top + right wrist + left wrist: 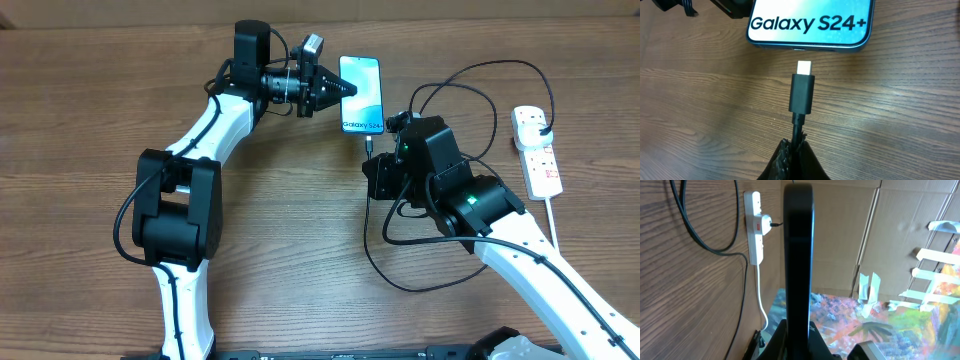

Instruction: Plug charger to phone and switch on socket

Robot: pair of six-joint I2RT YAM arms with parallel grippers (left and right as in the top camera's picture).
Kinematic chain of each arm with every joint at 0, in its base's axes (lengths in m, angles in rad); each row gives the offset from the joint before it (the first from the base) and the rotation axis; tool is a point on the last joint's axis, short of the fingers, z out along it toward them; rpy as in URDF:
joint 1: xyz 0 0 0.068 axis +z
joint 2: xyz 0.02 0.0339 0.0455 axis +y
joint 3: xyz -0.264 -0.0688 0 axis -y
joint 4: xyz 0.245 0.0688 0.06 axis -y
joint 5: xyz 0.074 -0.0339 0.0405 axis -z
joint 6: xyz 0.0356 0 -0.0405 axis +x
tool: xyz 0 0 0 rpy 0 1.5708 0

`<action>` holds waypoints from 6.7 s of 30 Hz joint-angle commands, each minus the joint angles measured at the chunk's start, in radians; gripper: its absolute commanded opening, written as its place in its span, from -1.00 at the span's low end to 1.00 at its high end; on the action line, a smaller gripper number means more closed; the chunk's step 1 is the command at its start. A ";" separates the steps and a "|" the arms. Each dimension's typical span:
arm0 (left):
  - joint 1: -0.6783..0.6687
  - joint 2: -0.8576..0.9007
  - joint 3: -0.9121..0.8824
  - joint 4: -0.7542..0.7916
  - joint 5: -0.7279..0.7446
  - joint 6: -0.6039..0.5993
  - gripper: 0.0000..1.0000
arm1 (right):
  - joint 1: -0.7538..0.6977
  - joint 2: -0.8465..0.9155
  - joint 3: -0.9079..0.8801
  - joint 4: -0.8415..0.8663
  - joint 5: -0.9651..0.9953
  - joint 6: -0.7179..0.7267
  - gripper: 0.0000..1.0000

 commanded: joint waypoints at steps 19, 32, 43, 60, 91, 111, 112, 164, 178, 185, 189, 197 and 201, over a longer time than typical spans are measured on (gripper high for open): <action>-0.028 -0.010 0.015 0.011 0.027 -0.036 -0.92 | 0.001 0.016 0.008 0.033 0.000 -0.010 -0.92; -0.021 -0.010 0.015 0.093 0.033 -0.036 -0.92 | 0.001 0.016 0.008 0.019 0.000 -0.010 -0.92; -0.011 -0.010 0.015 0.113 0.064 -0.035 -0.92 | 0.001 0.016 0.008 0.021 0.018 -0.006 -0.92; -0.011 -0.010 0.015 0.116 0.084 -0.028 -0.92 | 0.001 0.016 0.008 0.040 0.018 -0.006 -0.92; -0.011 -0.010 0.015 0.116 0.063 0.063 -0.92 | 0.001 0.016 0.008 0.036 0.018 -0.006 -0.92; -0.013 -0.010 0.015 0.115 0.060 -0.041 -0.92 | 0.001 0.016 0.008 0.039 0.018 -0.006 -0.92; -0.013 -0.010 0.015 0.116 0.060 -0.019 -0.91 | 0.001 0.016 0.008 0.040 0.018 -0.006 -0.92; -0.016 -0.010 0.015 0.115 0.030 -0.004 -0.92 | 0.000 0.073 0.008 0.076 0.081 -0.007 -0.60; -0.028 -0.010 0.015 0.115 0.111 0.135 -0.92 | 0.000 0.084 0.008 0.180 0.082 -0.011 -0.79; -0.028 -0.010 0.015 0.115 0.145 0.160 -0.92 | 0.000 0.084 0.008 0.203 0.083 -0.011 -0.92; -0.035 -0.010 0.015 0.115 0.180 0.175 -0.92 | 0.000 0.084 0.008 0.247 0.095 -0.015 -0.92; -0.082 -0.010 0.015 0.101 0.230 0.207 -0.92 | -0.010 0.084 0.027 0.307 0.116 -0.037 -0.92; -0.099 -0.010 0.015 0.065 0.230 0.253 -0.91 | -0.022 0.084 0.046 0.305 0.116 -0.037 -0.91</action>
